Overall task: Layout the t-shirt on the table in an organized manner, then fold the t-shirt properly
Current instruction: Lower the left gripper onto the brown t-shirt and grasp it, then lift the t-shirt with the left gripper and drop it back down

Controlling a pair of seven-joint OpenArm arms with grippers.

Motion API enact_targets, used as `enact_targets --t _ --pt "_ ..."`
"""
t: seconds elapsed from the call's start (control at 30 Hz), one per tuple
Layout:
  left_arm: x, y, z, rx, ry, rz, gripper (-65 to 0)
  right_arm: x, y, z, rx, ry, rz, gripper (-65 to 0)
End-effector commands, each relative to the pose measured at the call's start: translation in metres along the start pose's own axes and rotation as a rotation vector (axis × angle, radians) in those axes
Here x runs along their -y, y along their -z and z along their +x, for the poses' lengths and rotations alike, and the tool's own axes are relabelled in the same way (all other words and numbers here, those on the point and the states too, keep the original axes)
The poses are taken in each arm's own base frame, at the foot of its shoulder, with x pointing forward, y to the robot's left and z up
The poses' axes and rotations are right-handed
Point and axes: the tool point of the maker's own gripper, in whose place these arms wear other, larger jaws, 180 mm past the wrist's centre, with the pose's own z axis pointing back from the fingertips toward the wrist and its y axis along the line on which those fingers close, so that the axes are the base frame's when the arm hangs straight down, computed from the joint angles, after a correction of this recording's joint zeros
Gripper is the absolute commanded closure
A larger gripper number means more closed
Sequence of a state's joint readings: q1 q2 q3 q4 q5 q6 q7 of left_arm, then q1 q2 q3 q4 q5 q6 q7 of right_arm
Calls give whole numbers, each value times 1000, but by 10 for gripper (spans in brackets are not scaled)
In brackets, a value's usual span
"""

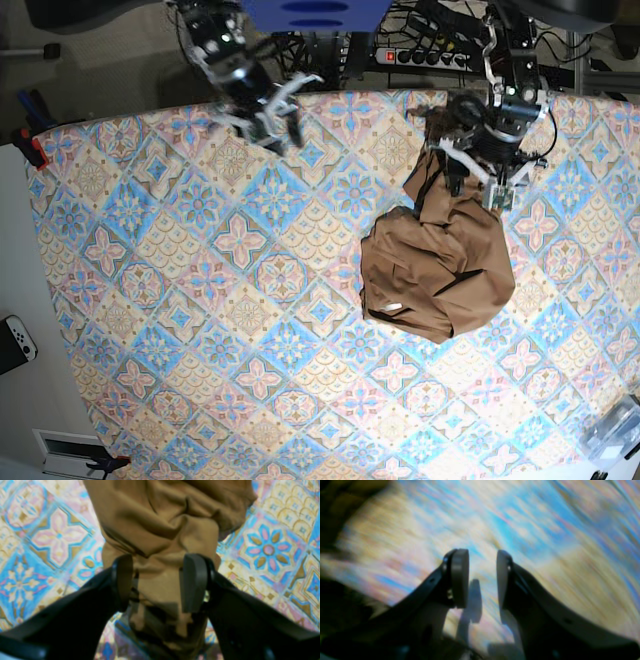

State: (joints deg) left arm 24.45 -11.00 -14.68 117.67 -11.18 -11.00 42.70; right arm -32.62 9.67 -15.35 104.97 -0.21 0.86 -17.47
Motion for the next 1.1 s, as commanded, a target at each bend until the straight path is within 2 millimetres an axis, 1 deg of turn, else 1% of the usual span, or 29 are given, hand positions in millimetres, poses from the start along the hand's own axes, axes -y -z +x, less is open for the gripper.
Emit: enact_targets --t 0.0,0.07,0.17,0.27,0.33,0.37,0.4,0.43,0.47,0.53,0.67,0.7,0.83,0.9,0.97,1.07 --pt "-3 1 10 19 8 7 -312 -5 0 11 33 -3 15 -179" --pt "2 6 11 -14 13 -7 -312 -5 4 16 40 -10 20 -179" --pt "10 21 4 -90 21 -34 -311 -5 5 18 45 -11 21 -179" --pt "18 43 -10 -193 65 -64 -305 -4 5 18 45 -11 19 -179" --pt "26 55 -24 -253 99 -78 -294 -3 5 19 48 -13 16 -179" --pt "27 59 -28 -271 119 -76 -271 -3 5 19 48 -13 16 -179" --pt "29 62 -33 -289 131 -75 -233 -1 5 19 48 -13 12 -179" --pt "29 63 -34 -294 139 -73 -189 2 5 19 48 -14 2 -179" --pt "28 64 -31 -288 141 -69 -128 5 5 19 48 -14 -4 -179" --pt "35 65 -29 -281 124 -82 0 10 4 19 49 -14 -17 -179" --pt "50 59 -9 -229 119 -100 0 23 3 17 44 -15 -51 -179" --pt "58 57 -6 -223 134 -118 0 25 3 17 42 -14 -56 -179" --pt "102 35 4 -186 227 -218 0 30 3 16 38 -14 -70 -179" --pt "126 23 16 -135 265 -274 0 30 3 16 37 -14 -70 -179" --pt "146 19 22 -109 295 -321 0 31 3 15 35 -14 -70 -179" --pt "173 18 50 -37 338 -375 0 30 3 15 36 -12 -70 -179"
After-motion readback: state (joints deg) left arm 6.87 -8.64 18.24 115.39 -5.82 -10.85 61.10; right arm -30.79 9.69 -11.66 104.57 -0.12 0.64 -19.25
